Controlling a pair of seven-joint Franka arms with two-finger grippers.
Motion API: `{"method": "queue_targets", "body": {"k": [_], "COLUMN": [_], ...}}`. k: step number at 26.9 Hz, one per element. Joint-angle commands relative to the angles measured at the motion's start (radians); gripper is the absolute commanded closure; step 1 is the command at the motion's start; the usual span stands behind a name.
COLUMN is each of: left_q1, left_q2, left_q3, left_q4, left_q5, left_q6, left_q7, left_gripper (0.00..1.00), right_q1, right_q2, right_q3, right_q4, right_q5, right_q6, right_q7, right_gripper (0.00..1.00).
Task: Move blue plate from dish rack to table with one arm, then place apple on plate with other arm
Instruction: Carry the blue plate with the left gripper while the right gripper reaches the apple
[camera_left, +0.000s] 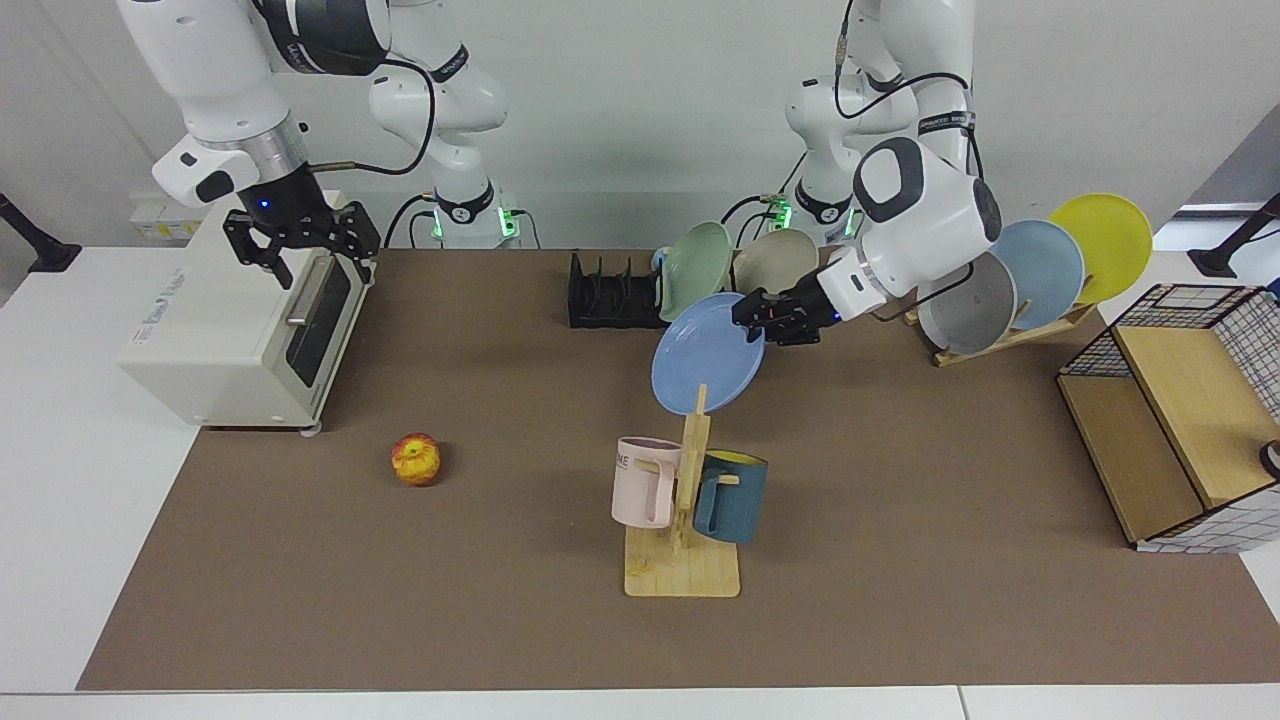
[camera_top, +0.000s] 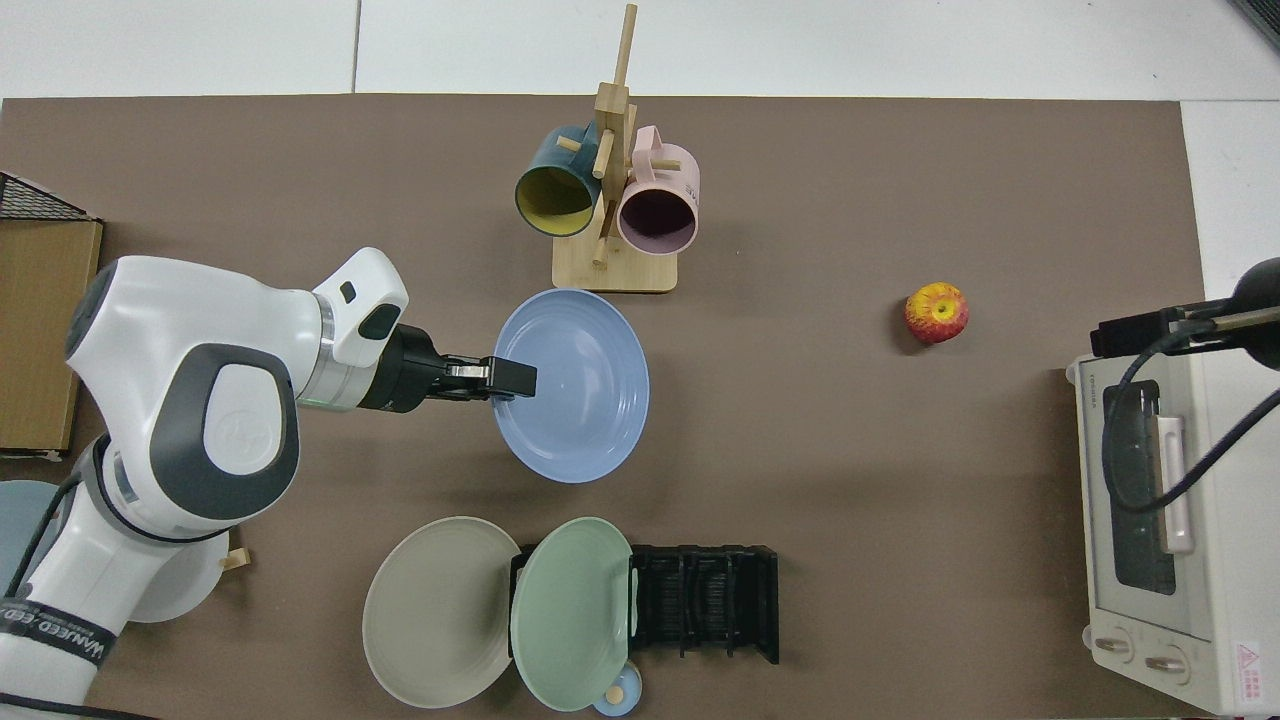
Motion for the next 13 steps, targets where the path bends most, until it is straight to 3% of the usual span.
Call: {"method": "queue_targets", "body": {"k": [1, 4, 9, 13], "left_q1": [0.026, 0.032, 0.038, 0.035], "left_q2": [0.026, 0.069, 0.095, 0.210], "left_q3": [0.023, 0.033, 0.059, 0.049], "left_q4": [-0.024, -0.036, -0.039, -0.035], "left_q5": [-0.074, -0.142, -0.154, -0.212], "left_q6": [-0.050, -0.053, -0.055, -0.047], "left_q7": [0.151, 0.217, 0.231, 0.277], "left_gripper": [1.00, 1.00, 1.00, 1.00], "right_q1": [0.001, 0.021, 0.034, 0.066], "right_q2": [0.006, 0.046, 0.129, 0.172], "right_q3": [0.008, 0.008, 0.009, 0.009], "right_q4": [-0.166, -0.205, -0.206, -0.212], "right_q5": [0.017, 0.021, 0.022, 0.077], "right_q6": [0.166, 0.244, 0.309, 0.368], "right_q7": [-0.020, -0.023, -0.028, -0.025], "right_gripper": [0.00, 0.00, 0.00, 0.00]}}
